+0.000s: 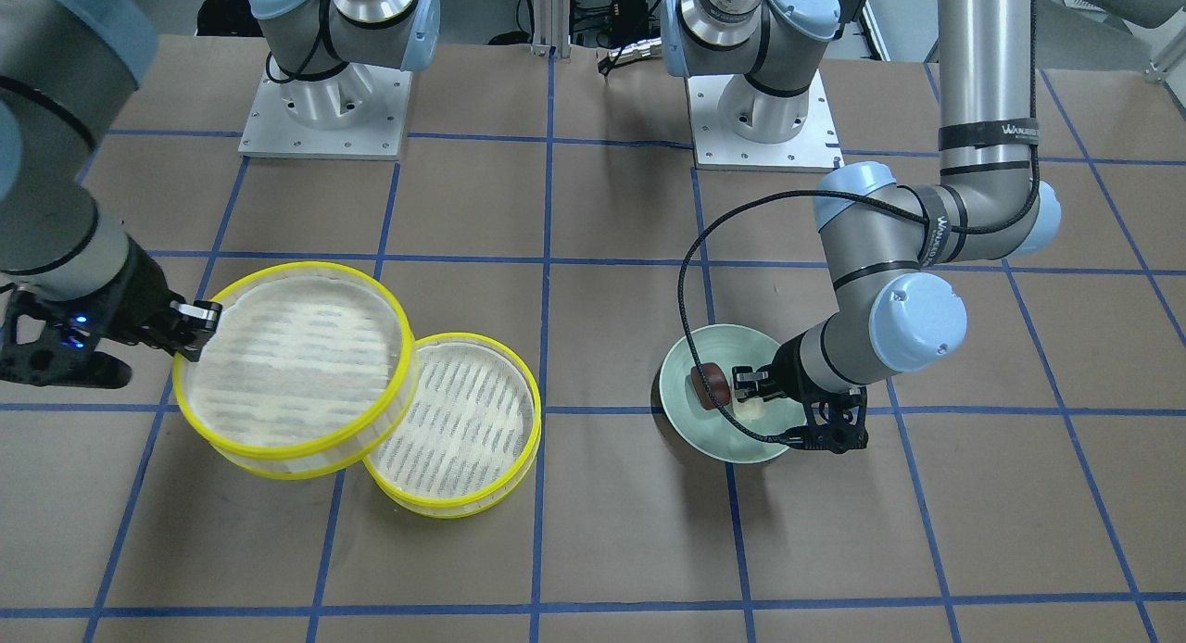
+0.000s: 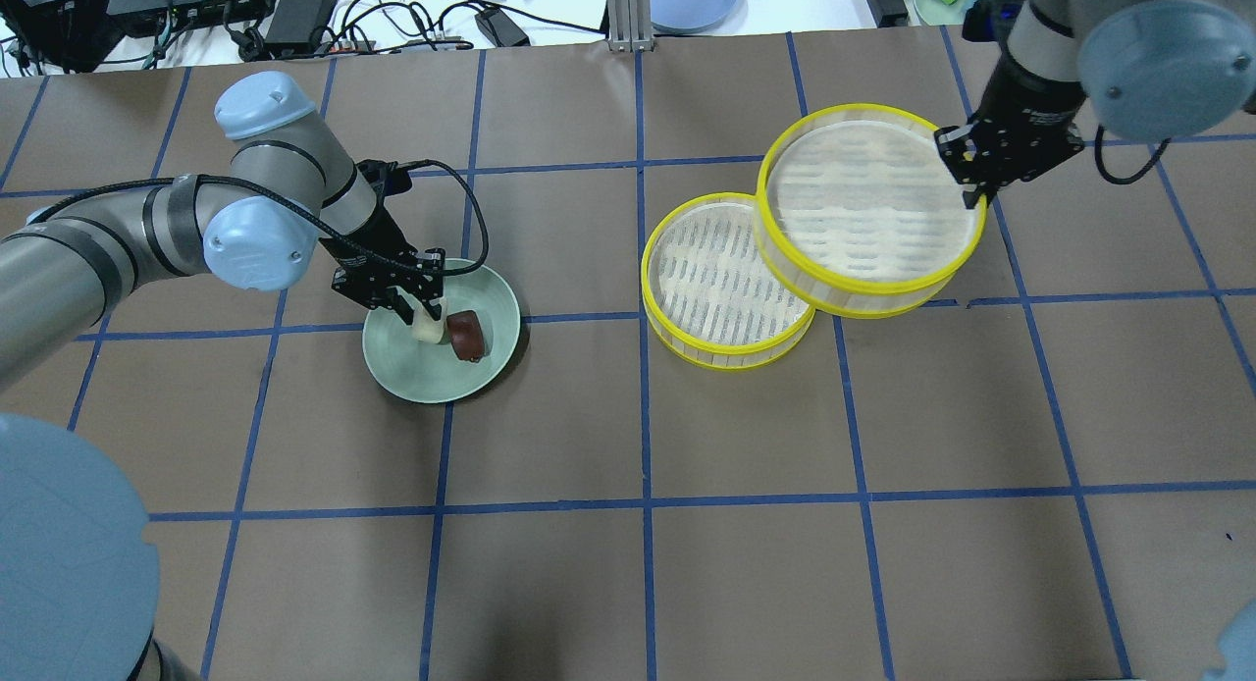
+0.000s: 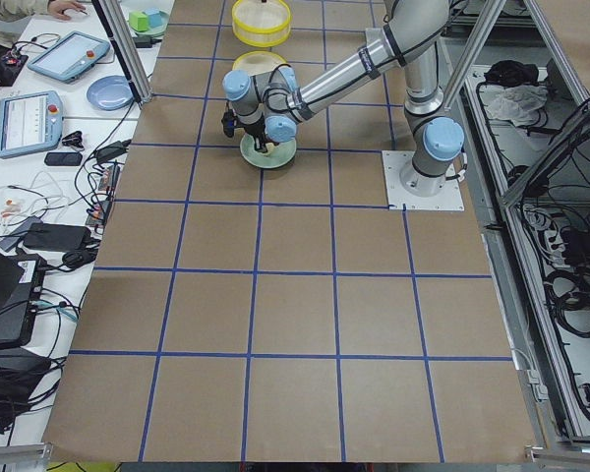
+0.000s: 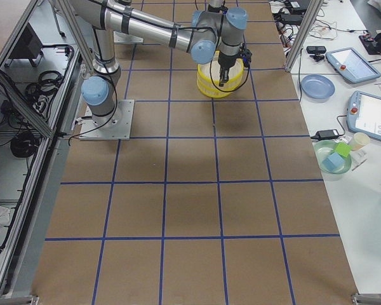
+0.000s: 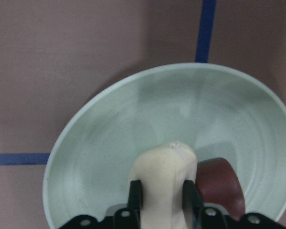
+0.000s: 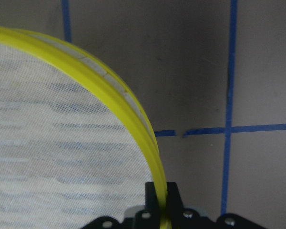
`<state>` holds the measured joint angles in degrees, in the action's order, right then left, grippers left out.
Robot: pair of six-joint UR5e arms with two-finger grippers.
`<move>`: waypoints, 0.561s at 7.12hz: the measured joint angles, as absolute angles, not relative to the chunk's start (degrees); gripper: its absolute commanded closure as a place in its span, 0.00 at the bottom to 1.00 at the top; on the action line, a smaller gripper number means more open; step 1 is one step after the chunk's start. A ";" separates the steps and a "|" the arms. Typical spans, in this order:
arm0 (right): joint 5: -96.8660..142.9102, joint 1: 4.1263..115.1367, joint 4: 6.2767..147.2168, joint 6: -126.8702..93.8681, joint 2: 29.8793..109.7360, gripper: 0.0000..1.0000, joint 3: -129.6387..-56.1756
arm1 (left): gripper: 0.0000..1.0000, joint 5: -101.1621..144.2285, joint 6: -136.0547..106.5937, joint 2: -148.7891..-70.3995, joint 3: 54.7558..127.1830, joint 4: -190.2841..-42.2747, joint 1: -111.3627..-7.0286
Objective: Place buns in different layers of steamer
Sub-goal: 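Grasp the white bun with the left gripper while the right gripper lifts the top tier, then carry the white bun with the left gripper over the lower steamer tier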
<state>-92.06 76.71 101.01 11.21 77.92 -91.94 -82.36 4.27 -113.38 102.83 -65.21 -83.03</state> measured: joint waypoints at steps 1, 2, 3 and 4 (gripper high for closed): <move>-92.43 72.62 100.17 16.15 78.13 0.90 -91.94 | 1.00 -82.39 4.87 -113.38 102.83 -65.21 -82.92; -93.04 70.10 99.70 19.58 78.25 0.90 -91.94 | 1.00 -82.51 6.35 -113.32 102.61 -65.21 -82.77; -93.72 69.01 99.41 21.30 78.39 0.90 -91.93 | 1.00 -82.62 7.67 -112.81 102.10 -65.11 -82.73; -94.70 68.54 99.12 22.46 78.58 0.90 -91.93 | 1.00 -82.58 7.84 -111.57 100.81 -65.17 -83.07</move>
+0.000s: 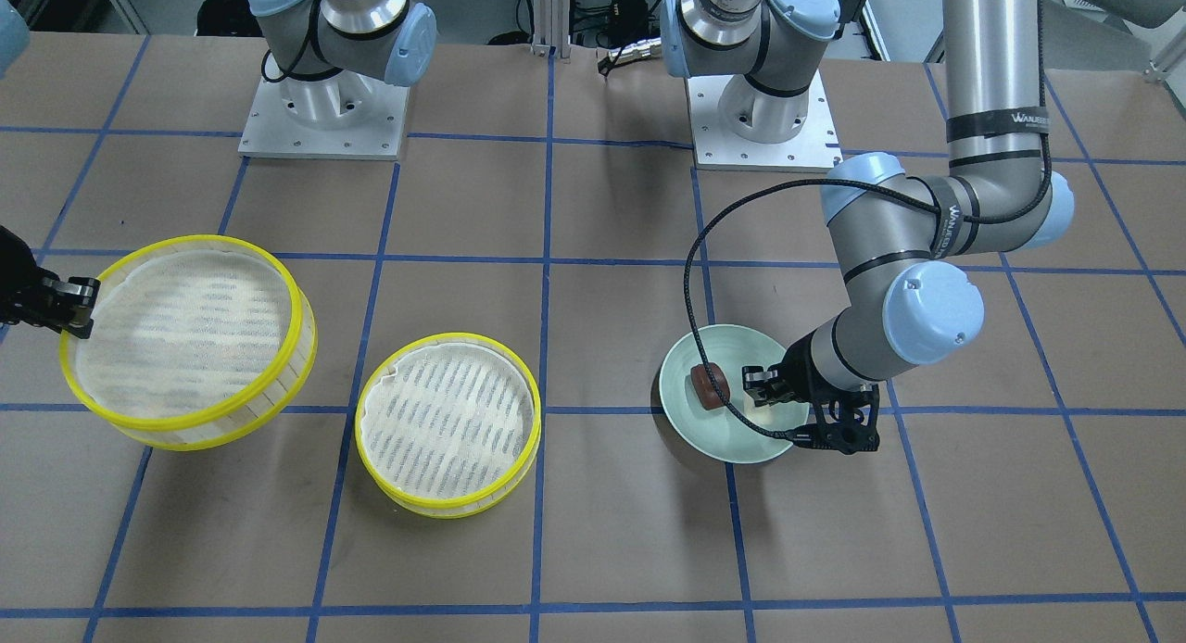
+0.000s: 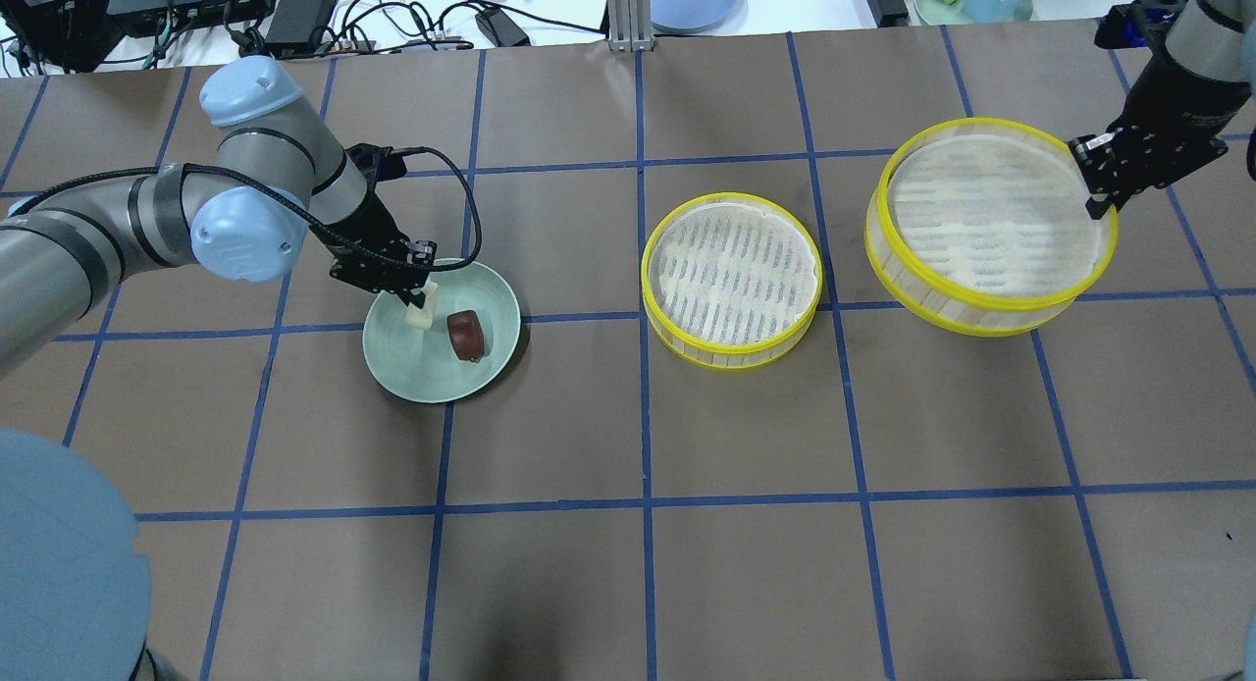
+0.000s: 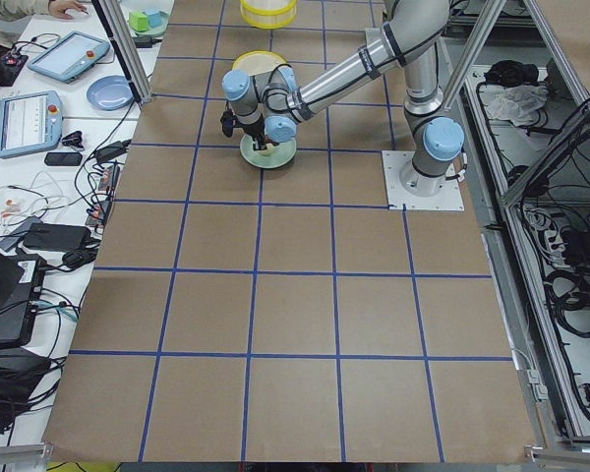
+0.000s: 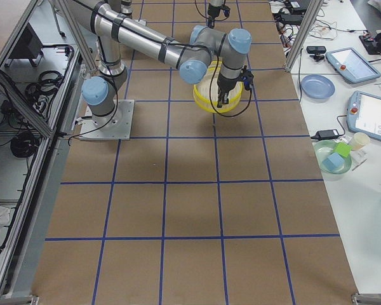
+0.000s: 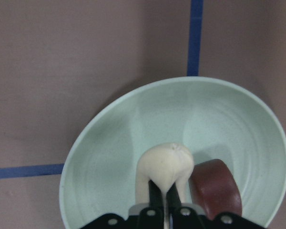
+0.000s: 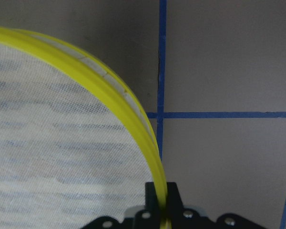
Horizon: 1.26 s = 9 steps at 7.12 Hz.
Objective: Place buns in different layers of steamer
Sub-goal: 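Carry the white bun with the left gripper over the lower steamer tier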
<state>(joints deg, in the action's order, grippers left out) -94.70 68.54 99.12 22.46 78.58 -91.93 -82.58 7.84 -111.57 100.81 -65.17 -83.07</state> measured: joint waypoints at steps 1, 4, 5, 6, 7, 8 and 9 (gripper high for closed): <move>-95.29 68.18 98.94 23.37 78.67 0.90 -91.93 | 1.00 -82.52 6.40 -110.22 98.73 -65.72 -84.02; -95.67 67.54 98.73 24.40 78.77 0.90 -91.93 | 1.00 -85.10 -7.06 -108.09 90.69 -68.46 -93.39; -95.68 67.52 98.71 24.47 78.81 0.90 -91.93 | 1.00 -86.90 -13.50 -108.47 88.97 -68.38 -97.97; -95.65 67.51 98.71 24.48 78.83 0.90 -91.93 | 1.00 -87.96 -20.30 -109.10 88.23 -67.55 -102.43; -95.64 67.50 98.70 24.48 78.92 0.90 -91.93 | 1.00 -88.19 -25.90 -110.05 88.02 -66.41 -106.13; -95.63 67.50 98.70 24.48 79.04 0.90 -91.93 | 1.00 -88.16 -30.29 -111.46 87.99 -65.03 -109.34; -95.63 67.50 98.70 24.46 79.14 0.90 -91.93 | 1.00 -88.08 -33.62 -113.14 87.98 -63.25 -111.87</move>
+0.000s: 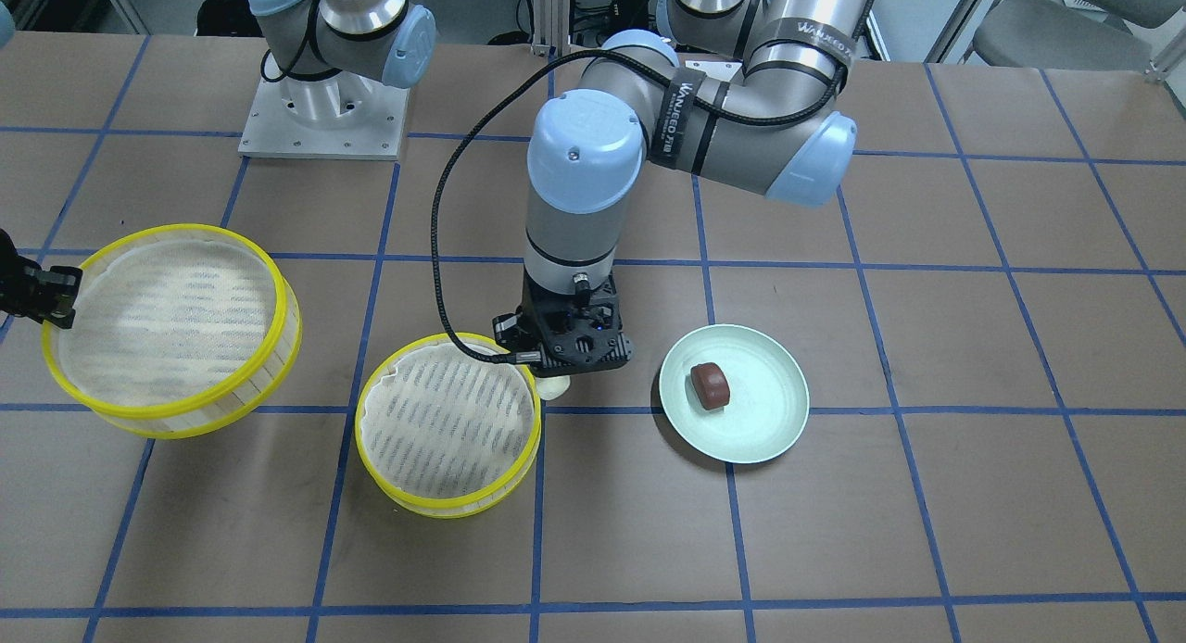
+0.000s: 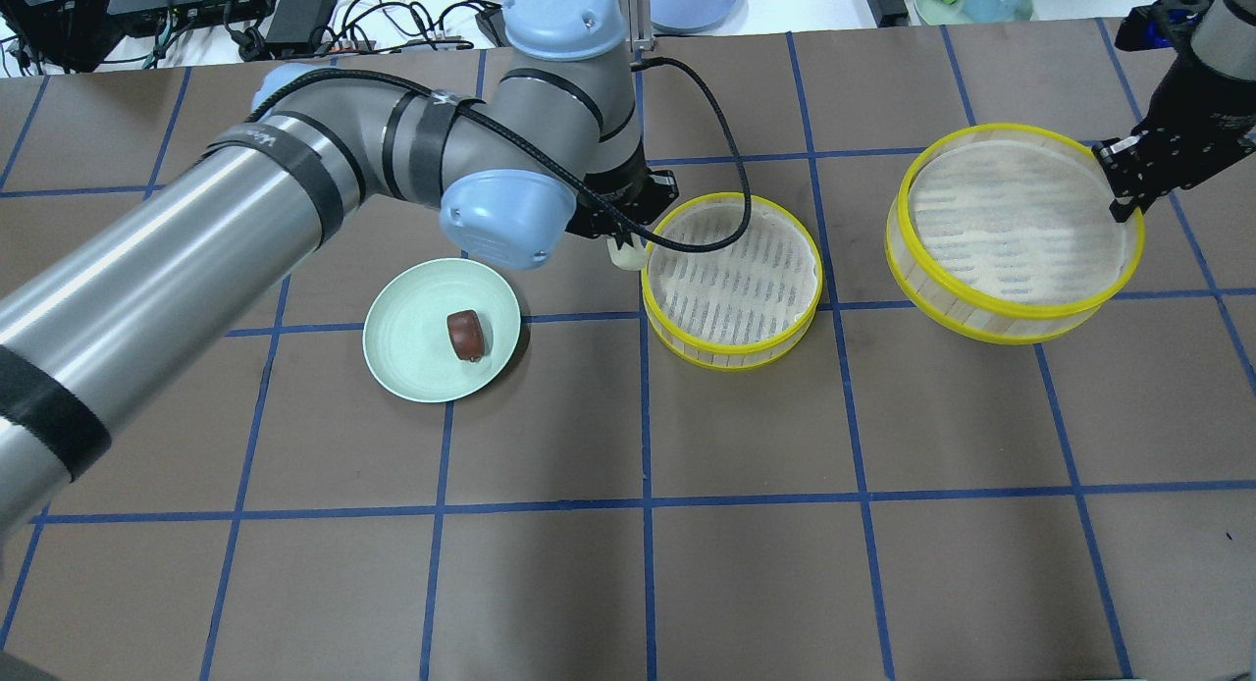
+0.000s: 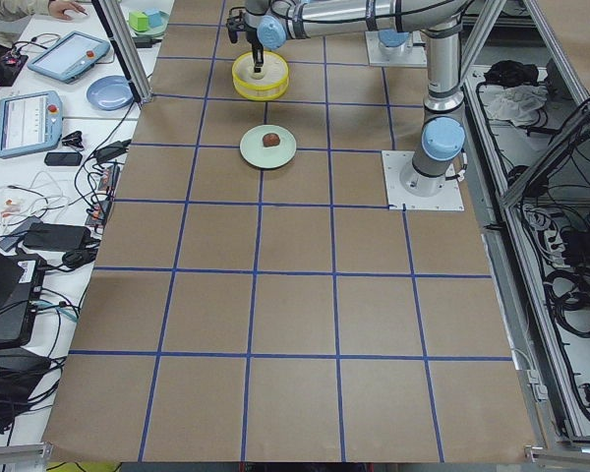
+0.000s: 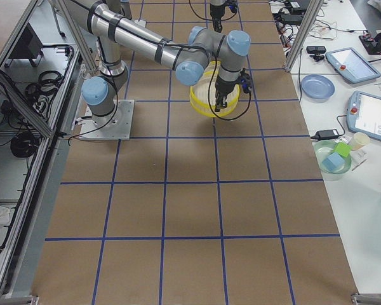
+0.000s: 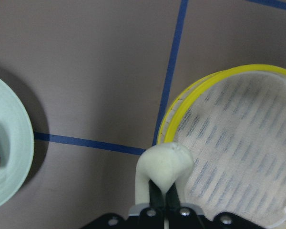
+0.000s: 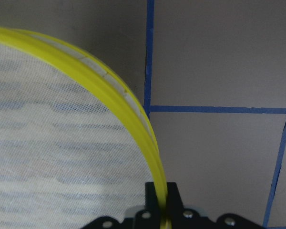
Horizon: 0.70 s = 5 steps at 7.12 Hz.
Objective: Place buns in different layers of steamer
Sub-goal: 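Carry the white bun with the left gripper over the lower steamer tier, then lower the white bun into the lower tier and open the left gripper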
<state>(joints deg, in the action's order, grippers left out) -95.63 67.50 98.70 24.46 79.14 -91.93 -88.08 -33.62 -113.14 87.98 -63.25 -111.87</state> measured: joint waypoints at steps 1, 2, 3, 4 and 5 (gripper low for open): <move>-95.62 67.50 98.70 24.44 79.16 0.90 -91.93 | 0.98 -87.52 -35.93 -115.01 87.99 -60.78 -113.84; -95.62 67.50 98.70 24.44 79.18 0.90 -91.93 | 0.81 -86.56 -37.29 -116.74 88.03 -58.22 -115.27; -95.62 67.50 98.70 24.45 79.18 0.90 -91.93 | 0.68 -86.01 -38.23 -117.95 88.20 -56.64 -116.09; -95.62 67.50 98.70 24.47 79.19 0.90 -91.93 | 0.47 -85.80 -38.63 -118.65 88.47 -55.90 -116.39; -95.63 67.50 98.70 24.46 79.19 0.90 -91.93 | 0.36 -85.73 -38.64 -119.04 88.65 -55.44 -116.49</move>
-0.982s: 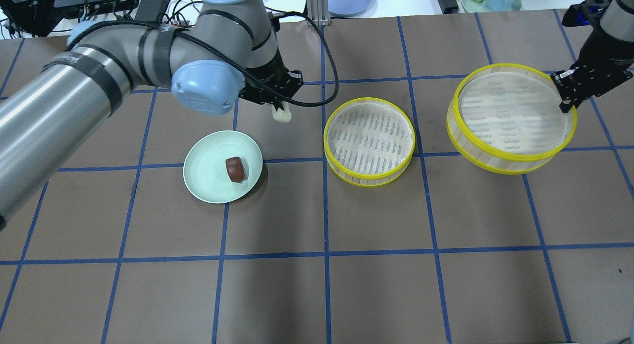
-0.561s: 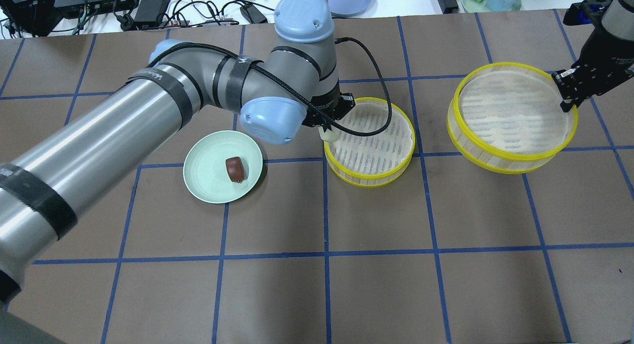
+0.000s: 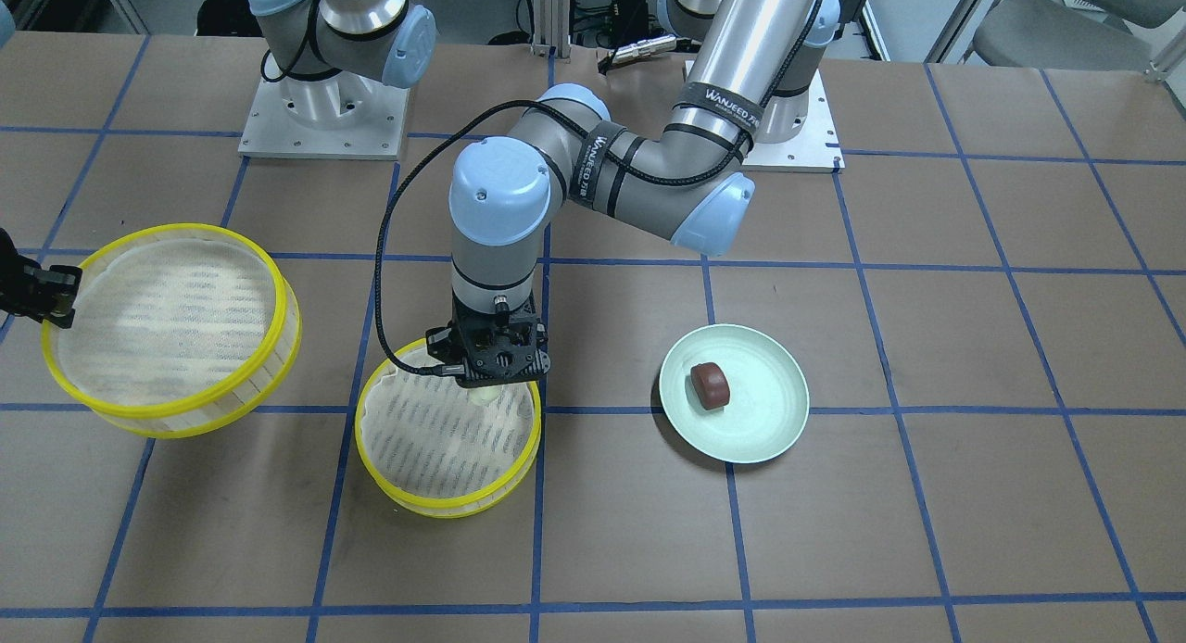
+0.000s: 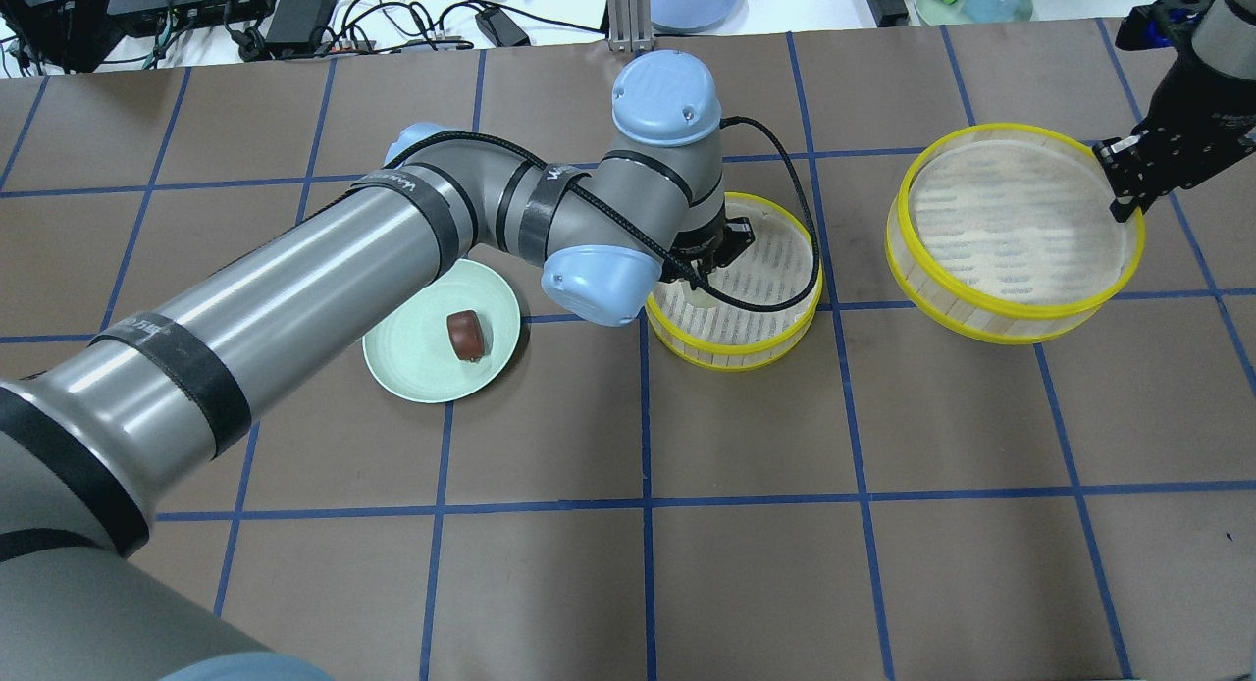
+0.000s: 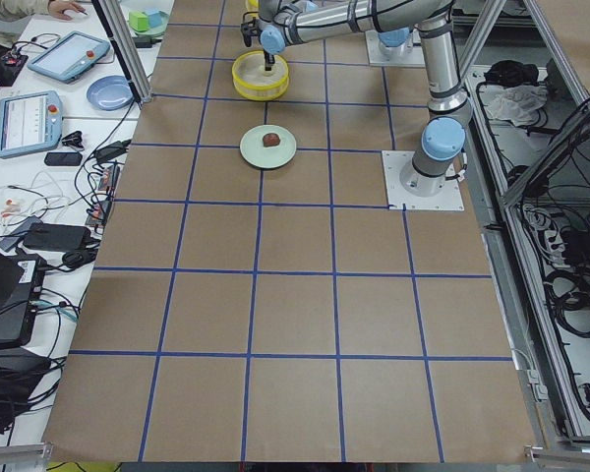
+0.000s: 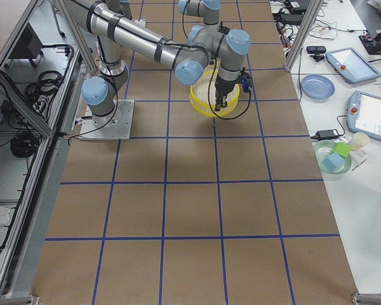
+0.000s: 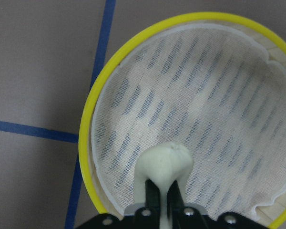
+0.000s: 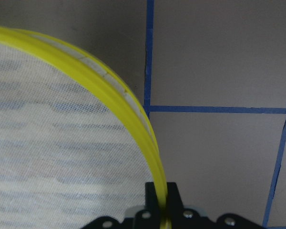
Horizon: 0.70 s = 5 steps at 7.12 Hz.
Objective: Place buns in different layers of steamer
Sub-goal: 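Lower the white bun into the lower tier and open the left gripper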
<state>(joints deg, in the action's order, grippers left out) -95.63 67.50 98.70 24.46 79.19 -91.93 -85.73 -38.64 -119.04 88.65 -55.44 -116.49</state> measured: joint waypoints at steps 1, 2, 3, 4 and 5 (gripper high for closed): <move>-95.63 67.50 98.70 24.44 79.19 0.90 -91.95 | 0.34 -85.72 -38.49 -119.19 88.72 -55.18 -116.51; -95.62 67.50 98.70 24.43 79.19 0.90 -91.99 | 0.32 -85.75 -38.34 -119.23 88.74 -55.10 -116.54; -95.63 67.50 98.70 24.43 79.19 0.90 -92.01 | 0.31 -85.79 -38.08 -119.10 88.76 -55.05 -116.54; -95.63 67.50 98.70 24.43 79.19 0.90 -92.02 | 0.30 -86.03 -36.73 -118.48 88.79 -55.01 -116.36; -95.62 67.50 98.70 24.43 79.19 0.90 -92.02 | 0.29 -86.64 -33.10 -117.34 88.88 -55.30 -115.10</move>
<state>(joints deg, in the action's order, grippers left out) -95.62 67.50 98.70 24.43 79.19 -92.02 -86.64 -33.10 -117.34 88.88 -55.30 -115.10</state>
